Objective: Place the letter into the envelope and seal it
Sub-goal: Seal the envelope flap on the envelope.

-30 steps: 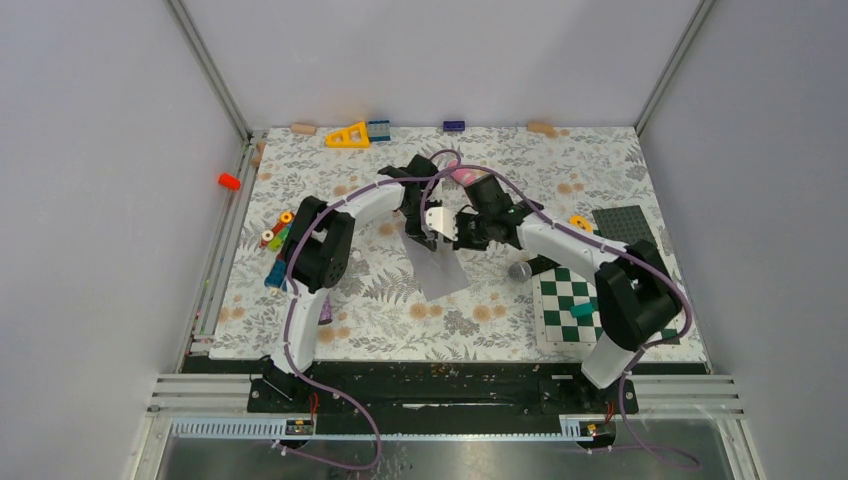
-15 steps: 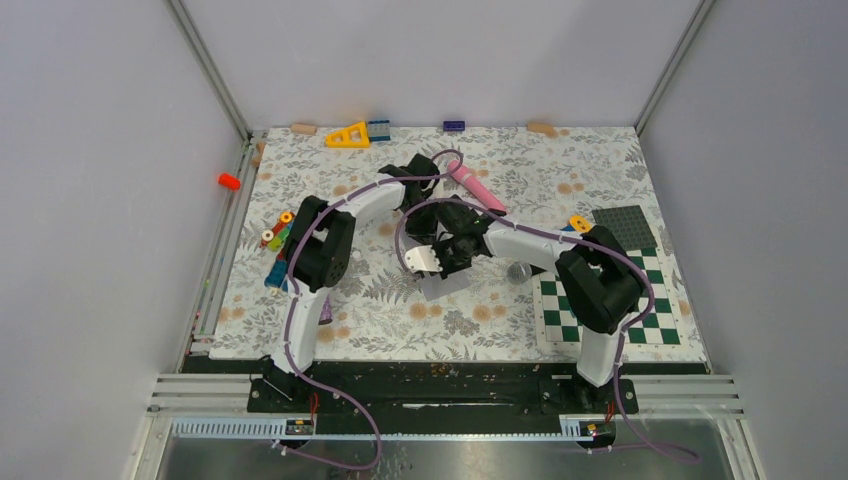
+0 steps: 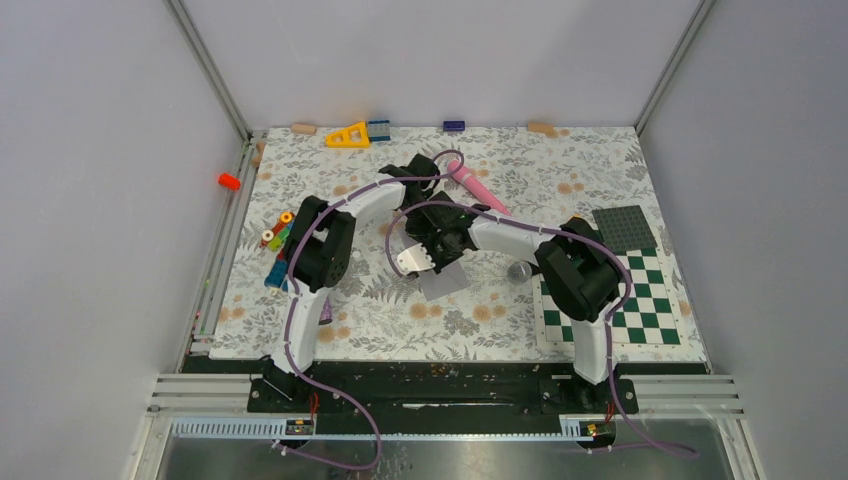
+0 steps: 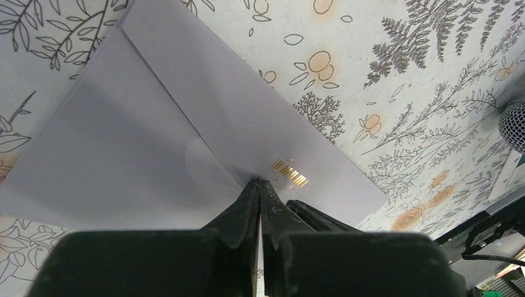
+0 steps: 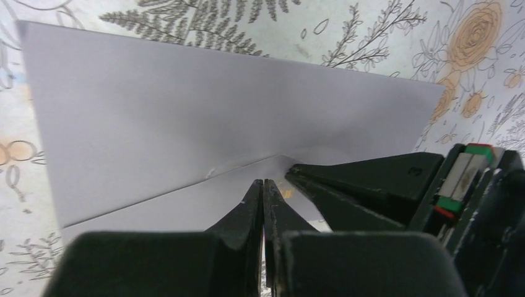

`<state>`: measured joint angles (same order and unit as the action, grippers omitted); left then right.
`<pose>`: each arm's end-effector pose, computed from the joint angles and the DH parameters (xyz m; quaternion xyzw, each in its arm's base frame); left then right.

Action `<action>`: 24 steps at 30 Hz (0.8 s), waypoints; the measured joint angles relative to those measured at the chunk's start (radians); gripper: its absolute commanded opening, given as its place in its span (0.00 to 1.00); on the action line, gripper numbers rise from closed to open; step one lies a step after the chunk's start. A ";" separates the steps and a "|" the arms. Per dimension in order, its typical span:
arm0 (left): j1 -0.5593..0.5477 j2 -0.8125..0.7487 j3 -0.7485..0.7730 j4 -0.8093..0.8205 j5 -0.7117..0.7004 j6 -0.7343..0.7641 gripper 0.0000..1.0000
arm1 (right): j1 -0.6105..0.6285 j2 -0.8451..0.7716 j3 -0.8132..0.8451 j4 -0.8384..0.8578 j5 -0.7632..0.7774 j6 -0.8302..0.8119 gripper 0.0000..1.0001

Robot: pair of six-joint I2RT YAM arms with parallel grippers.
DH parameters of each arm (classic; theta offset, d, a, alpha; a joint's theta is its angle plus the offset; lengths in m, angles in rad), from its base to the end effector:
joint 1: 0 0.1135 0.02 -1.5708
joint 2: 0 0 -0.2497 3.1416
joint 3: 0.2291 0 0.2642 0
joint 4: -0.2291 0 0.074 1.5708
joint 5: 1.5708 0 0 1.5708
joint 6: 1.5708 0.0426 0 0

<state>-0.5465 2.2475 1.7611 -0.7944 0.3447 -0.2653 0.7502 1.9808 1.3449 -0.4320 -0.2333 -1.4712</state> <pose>0.3894 -0.2537 0.1316 0.1612 0.9618 -0.2121 0.0638 0.2989 0.2921 0.1368 -0.8748 0.4012 0.0183 0.2710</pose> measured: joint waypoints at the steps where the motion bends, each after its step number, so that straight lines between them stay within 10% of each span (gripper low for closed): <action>1: 0.000 0.000 0.000 0.000 0.000 0.002 0.00 | 0.000 0.008 0.010 -0.002 0.005 -0.007 0.00; 24: 0.001 0.000 0.000 -0.001 0.004 0.014 0.00 | 0.010 0.081 0.122 -0.121 0.023 -0.105 0.00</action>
<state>-0.5453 2.2475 1.7611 -0.7952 0.3485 -0.2516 0.7601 2.0621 1.4673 -0.5526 -0.2108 -1.5757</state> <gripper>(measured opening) 0.005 0.015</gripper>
